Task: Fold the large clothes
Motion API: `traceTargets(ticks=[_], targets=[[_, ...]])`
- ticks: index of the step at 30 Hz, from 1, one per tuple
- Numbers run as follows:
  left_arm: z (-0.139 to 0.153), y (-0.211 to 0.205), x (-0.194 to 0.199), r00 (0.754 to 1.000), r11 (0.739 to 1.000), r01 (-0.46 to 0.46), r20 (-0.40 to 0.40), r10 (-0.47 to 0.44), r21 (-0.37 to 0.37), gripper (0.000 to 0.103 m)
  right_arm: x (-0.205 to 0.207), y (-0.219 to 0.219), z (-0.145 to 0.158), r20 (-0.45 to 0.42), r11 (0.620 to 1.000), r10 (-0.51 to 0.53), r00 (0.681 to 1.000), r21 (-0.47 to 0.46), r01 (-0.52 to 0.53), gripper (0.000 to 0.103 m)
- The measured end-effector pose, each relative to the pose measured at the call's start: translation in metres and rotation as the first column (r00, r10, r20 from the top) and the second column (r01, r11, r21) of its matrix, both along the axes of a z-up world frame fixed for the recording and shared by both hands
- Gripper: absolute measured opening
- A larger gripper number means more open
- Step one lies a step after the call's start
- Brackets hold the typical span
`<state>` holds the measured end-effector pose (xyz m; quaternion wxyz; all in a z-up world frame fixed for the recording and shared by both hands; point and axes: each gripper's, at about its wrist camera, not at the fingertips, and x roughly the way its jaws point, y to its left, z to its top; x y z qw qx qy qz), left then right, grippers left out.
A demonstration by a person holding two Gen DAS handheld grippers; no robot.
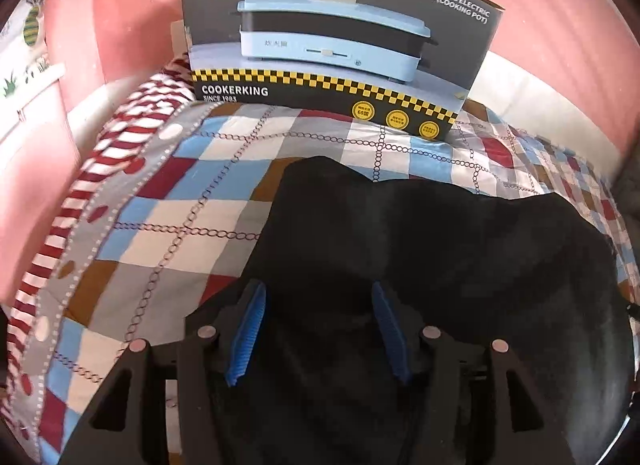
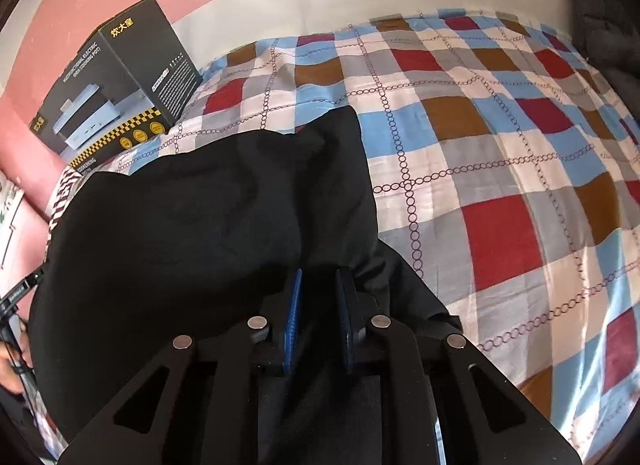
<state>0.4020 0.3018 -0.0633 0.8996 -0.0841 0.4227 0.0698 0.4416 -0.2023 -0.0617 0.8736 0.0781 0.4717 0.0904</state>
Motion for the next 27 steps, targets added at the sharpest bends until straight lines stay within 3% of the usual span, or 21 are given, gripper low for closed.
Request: traceTargets(ticks=[4,9,11,14,15,21,27], targets=[[0.026,-0.006,-0.031,0.999,1.000,0.011,0.049,-0.010,-0.014,0.057,-0.022,-0.001,0.023,0.040,1.000,0.013,0.999,0.020,-0.013,0.019],[0.043,-0.023,-0.102,0.992,0.999,0.049,0.115,-0.047,-0.013,0.057,-0.087,-0.008,0.039,0.098,0.998,0.060,0.993,0.006,-0.061,0.019],[0.033,-0.027,-0.126,0.994,0.999,0.052,0.101,-0.051,-0.010,0.057,-0.112,-0.010,0.029,0.080,0.997,0.078,0.994,-0.014,-0.078,0.019],[-0.002,-0.022,-0.139,1.000,1.000,0.013,-0.014,-0.013,-0.021,0.057,-0.124,-0.016,0.005,0.018,0.996,0.077,0.997,-0.040,-0.076,0.019],[-0.005,-0.019,-0.144,1.000,0.999,0.002,-0.019,-0.003,-0.035,0.057,-0.126,-0.019,0.002,0.009,0.998,0.064,0.998,-0.029,-0.063,0.019],[0.017,-0.022,-0.183,1.000,0.997,-0.010,0.018,0.011,-0.077,0.057,-0.154,-0.023,0.031,0.042,0.998,0.057,0.997,-0.002,-0.057,0.019],[0.017,-0.040,-0.223,1.000,0.997,-0.006,-0.022,0.004,-0.079,0.057,-0.193,-0.017,0.014,-0.017,0.996,0.078,0.997,-0.029,-0.079,0.019]])
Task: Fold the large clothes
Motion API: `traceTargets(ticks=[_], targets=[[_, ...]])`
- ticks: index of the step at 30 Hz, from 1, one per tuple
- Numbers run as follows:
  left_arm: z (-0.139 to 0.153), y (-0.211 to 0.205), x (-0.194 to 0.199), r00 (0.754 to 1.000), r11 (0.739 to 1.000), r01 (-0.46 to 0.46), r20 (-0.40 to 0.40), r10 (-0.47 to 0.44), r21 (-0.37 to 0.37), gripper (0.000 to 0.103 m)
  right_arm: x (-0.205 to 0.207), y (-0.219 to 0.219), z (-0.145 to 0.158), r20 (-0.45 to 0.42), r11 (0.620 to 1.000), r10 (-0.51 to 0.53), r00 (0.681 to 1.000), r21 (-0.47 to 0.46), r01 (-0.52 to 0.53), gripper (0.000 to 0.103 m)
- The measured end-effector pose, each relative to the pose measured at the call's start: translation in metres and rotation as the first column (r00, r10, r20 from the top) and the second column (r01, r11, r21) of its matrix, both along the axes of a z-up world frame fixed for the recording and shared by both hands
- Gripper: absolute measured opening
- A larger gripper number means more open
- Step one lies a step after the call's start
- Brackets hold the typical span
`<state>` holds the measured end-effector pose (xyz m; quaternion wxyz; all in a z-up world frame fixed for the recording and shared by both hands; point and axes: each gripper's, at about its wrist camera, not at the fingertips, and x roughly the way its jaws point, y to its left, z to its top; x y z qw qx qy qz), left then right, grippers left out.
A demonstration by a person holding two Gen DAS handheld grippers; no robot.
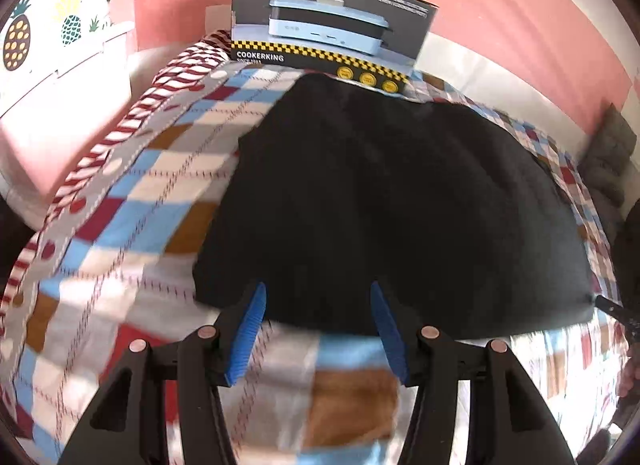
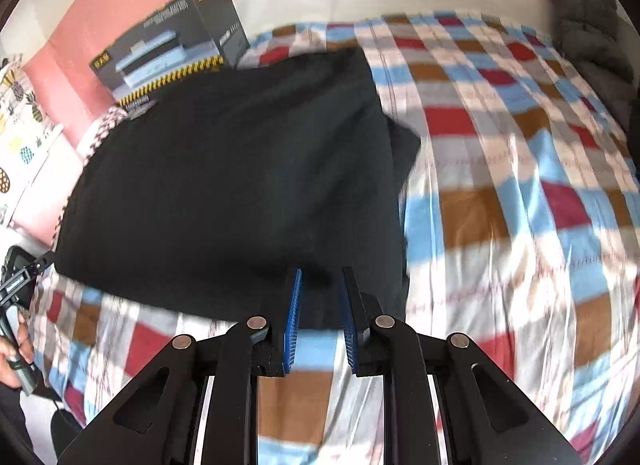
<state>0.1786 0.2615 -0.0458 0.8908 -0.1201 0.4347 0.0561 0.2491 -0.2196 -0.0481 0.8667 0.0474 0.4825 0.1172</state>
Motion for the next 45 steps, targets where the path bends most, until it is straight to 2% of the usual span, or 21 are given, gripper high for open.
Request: traceTargets(ticks=[3,4,5,7,16,27,33,45], targets=[[0.011,-0.021,-0.026,0.999,0.999,0.033,0.015,-0.033,0.001,0.057,-0.024,0.002,0.007,0.016,1.000,0.018,1.000,-0.004,-0.018,0.020],[0.015,-0.029,-0.035,0.999,0.999,0.047,0.019,-0.048,0.004,0.057,-0.033,0.003,0.011,0.026,1.000,0.028,0.999,-0.008,-0.028,0.025],[0.019,-0.038,-0.044,0.998,0.998,0.063,0.024,-0.063,0.006,0.057,-0.044,0.006,0.018,0.042,0.999,0.045,0.998,-0.012,-0.044,0.039],[0.026,-0.053,-0.058,0.996,0.996,0.085,0.029,-0.086,0.010,0.057,-0.063,0.010,0.030,0.073,0.997,0.072,0.995,-0.014,-0.071,0.052],[0.045,-0.107,-0.117,0.993,0.994,0.113,0.037,-0.112,-0.009,0.058,-0.139,0.026,0.062,0.164,0.988,0.152,0.975,-0.046,-0.146,0.052],[0.063,-0.130,-0.158,0.995,0.996,0.090,0.035,-0.091,0.015,0.061,-0.201,0.034,0.077,0.206,0.982,0.188,0.960,-0.069,-0.177,0.052],[0.071,-0.140,-0.171,0.994,0.995,0.093,0.045,-0.095,0.046,0.061,-0.220,0.039,0.080,0.221,0.978,0.207,0.953,-0.078,-0.194,0.052],[0.067,-0.141,-0.171,0.997,0.995,0.078,0.025,-0.080,0.056,0.061,-0.221,0.045,0.079,0.219,0.977,0.212,0.953,-0.078,-0.199,0.052]])
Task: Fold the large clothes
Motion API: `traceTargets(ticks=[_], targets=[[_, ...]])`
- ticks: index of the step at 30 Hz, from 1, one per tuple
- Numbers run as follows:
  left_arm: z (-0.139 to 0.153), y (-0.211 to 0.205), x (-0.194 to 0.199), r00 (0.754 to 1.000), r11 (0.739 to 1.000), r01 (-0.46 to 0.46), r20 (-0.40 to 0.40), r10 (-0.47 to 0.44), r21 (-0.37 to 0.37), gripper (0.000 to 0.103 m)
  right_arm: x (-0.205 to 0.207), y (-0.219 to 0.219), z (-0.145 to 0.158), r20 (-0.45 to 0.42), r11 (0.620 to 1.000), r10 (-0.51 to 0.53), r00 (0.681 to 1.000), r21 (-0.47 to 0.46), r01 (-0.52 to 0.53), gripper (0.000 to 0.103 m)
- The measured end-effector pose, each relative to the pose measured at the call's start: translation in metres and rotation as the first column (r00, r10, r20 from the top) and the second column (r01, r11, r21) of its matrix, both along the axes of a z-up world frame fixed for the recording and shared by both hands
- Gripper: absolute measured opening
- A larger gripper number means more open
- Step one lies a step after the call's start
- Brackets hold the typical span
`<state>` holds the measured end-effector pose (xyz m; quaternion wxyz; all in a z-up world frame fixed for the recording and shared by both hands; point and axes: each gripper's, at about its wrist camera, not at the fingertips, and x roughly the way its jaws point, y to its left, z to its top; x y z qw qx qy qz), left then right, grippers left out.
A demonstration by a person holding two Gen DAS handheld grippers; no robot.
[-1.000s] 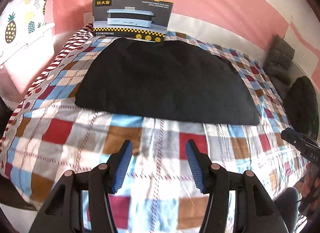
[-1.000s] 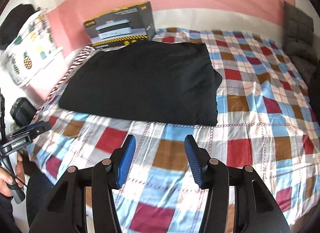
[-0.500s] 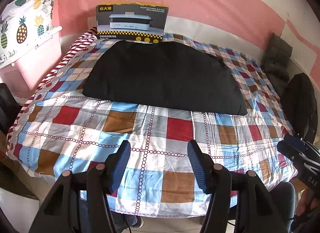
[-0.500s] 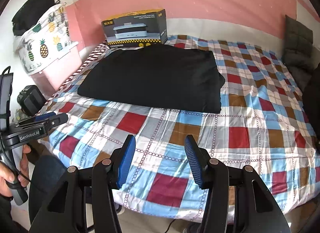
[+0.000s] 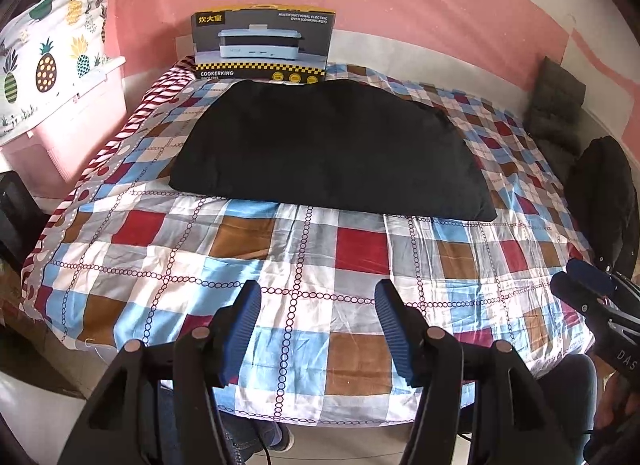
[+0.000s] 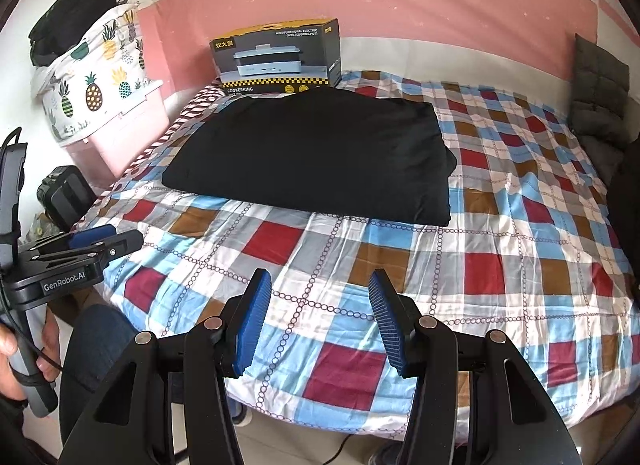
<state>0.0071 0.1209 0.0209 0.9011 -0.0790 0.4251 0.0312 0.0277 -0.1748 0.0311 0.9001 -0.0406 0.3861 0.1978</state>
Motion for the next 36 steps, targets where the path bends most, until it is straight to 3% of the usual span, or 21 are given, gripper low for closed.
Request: traceTargets(ticks=[36], targets=[[0.0018,0.0004,-0.0016,1.000,1.000,-0.012,-0.001,0.013,0.028,0.061,0.0058,0.0008,-0.0022,-0.006,1.000,0.014,1.000,-0.001,-0.014,0.052]])
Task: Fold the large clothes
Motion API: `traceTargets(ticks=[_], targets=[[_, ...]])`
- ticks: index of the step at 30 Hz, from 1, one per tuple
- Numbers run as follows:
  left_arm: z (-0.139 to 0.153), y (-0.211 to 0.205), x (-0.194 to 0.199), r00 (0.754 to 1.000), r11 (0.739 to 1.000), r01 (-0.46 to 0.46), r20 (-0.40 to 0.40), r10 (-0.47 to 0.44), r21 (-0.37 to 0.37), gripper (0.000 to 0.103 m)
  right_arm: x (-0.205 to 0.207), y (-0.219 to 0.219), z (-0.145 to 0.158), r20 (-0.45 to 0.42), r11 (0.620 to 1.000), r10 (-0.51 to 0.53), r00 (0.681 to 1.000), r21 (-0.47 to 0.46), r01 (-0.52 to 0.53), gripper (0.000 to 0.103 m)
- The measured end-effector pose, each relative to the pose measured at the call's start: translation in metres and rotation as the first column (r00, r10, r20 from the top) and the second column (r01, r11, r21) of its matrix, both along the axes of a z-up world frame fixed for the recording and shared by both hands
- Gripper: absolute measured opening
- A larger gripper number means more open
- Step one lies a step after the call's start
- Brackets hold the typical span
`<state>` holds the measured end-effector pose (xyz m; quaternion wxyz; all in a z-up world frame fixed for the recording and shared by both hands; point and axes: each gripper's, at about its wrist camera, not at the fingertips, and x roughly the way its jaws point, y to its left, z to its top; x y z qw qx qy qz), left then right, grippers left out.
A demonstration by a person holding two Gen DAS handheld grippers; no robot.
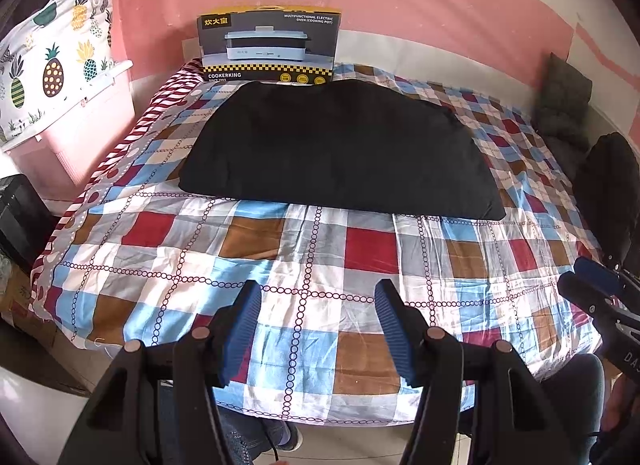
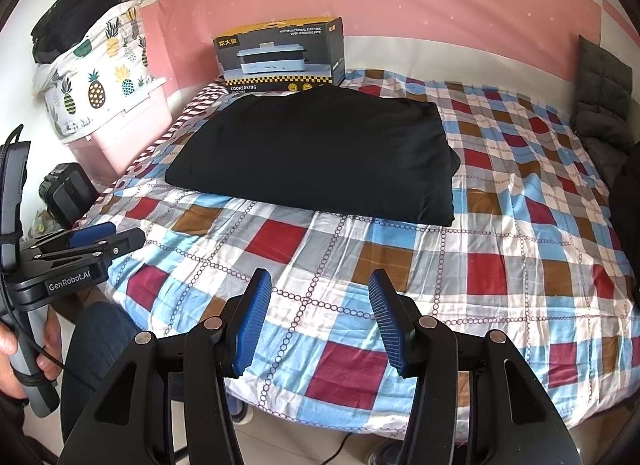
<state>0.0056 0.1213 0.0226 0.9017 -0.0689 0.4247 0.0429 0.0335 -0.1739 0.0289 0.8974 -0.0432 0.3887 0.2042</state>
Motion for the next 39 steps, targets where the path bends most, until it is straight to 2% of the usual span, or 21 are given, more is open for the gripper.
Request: traceTargets(ticks=[13,39], targets=[[0.0012,0.0026,0.0006,1.000,1.000,0.002,-0.008,-0.002,-0.019,0.061,-0.0022,0.0014,0.0025,0.000,1.000,0.002,1.000,0.001,-0.002,0.052],[-0.0033,-0.0021,0.0000,1.000,1.000,0.005,-0.018,-0.005,-0.009,0.061,-0.0042,0.0036,0.0031,-0.004,1.000,0.017,1.000,-0.001,-0.017,0.052]])
